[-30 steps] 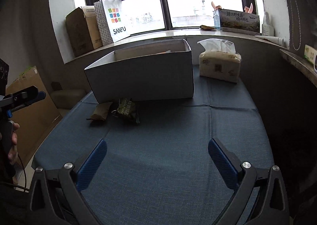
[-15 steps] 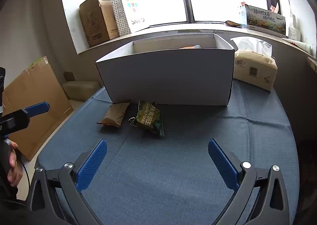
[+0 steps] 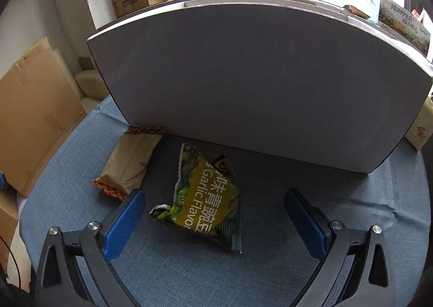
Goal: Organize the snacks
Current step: 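Grasp the green garlic-flavour pea bag with the right gripper, then grasp the brown paper snack bag with the left gripper while the right holds the pea bag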
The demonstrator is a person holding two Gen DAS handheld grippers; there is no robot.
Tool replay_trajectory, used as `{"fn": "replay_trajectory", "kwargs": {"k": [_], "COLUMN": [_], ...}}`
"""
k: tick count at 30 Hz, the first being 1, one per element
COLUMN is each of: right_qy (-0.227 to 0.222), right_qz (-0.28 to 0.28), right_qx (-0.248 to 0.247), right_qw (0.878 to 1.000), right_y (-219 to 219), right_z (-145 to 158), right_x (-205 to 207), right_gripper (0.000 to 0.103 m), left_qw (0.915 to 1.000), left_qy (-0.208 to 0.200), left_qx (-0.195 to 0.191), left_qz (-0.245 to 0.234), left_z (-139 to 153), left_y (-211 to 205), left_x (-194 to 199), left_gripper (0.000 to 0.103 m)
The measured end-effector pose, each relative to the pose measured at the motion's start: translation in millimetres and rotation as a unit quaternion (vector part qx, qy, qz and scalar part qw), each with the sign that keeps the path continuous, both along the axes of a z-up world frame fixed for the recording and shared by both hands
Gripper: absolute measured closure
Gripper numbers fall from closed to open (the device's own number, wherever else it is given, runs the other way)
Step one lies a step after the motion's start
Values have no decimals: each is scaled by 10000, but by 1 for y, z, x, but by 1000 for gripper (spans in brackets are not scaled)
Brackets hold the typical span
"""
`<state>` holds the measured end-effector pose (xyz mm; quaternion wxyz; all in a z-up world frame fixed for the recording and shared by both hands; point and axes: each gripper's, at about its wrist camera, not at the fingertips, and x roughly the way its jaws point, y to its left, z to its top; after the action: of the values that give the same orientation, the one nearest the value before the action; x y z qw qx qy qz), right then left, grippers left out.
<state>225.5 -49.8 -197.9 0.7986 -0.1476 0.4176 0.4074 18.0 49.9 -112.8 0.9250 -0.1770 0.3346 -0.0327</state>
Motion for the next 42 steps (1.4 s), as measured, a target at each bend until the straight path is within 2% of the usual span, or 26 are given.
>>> {"fn": "replay_trajectory", "kwargs": {"k": [1,2,3,4,7,10,14,18,22,25,29,31,33,34,35,38,40,41,42], "right_qy": [77,-3,-41,-29,188,72,273,87,79,-26,-98,-109,-76,-61,-40,-24,9,5,9], "right_qz": [-2,-39,-70,-86,-49,29,-68,-144,-392,-514,-673,-707,-743,-770,-769,-784,-789,-787,-778], "right_qx": [-29,-23,-19,-33,110,173,662,956,1183,1134,1186,1126,1117,1115,1108,1091,1072,1061,1067], "right_qw": [10000,10000,10000,10000,9997,9998,9974,9953,9922,9922,9906,9911,9909,9908,9909,9909,9911,9912,9912], "right_y": [1,0,0,0,-5,-11,-40,-79,-115,-131,-149,-154,-157,-161,-162,-161,-160,-159,-159], "right_z": [-2,0,2,3,7,14,31,51,65,70,76,75,73,70,69,64,62,62,61], "right_x": [2,3,3,4,6,1,-13,-39,-55,-65,-76,-76,-76,-77,-77,-78,-77,-78,-78], "right_gripper": [2,16,42,50,54,55,55,55,55,55,55,55,55,55,55,54,54,54,54], "left_qw": [10000,10000,10000,9999,9999,9998,9995,9985,9971,9939,9860,9840,9785,9768,9762,9754,9737,9717,9741], "left_qy": [10,23,50,88,109,124,315,487,755,1035,1448,1484,1673,1744,1767,1724,1669,1624,1549], "left_qx": [0,-14,-39,-52,-52,-78,-63,221,57,32,554,699,848,817,804,1080,1254,1415,1361], "left_qz": [14,27,30,38,84,143,60,111,106,369,607,693,863,940,967,847,913,972,929], "left_z": [-1,-2,-4,-5,-6,-8,-15,-18,-29,-41,-60,-67,-77,-82,-86,-86,-83,-79,-76], "left_y": [0,1,1,1,3,6,10,9,15,26,26,26,29,32,34,28,25,22,23], "left_x": [0,0,1,1,1,2,13,36,69,95,125,134,143,145,146,147,142,140,136], "left_gripper": [0,0,0,0,0,0,0,0,0,0,0,0,0,0,0,1,9,32,52]}}
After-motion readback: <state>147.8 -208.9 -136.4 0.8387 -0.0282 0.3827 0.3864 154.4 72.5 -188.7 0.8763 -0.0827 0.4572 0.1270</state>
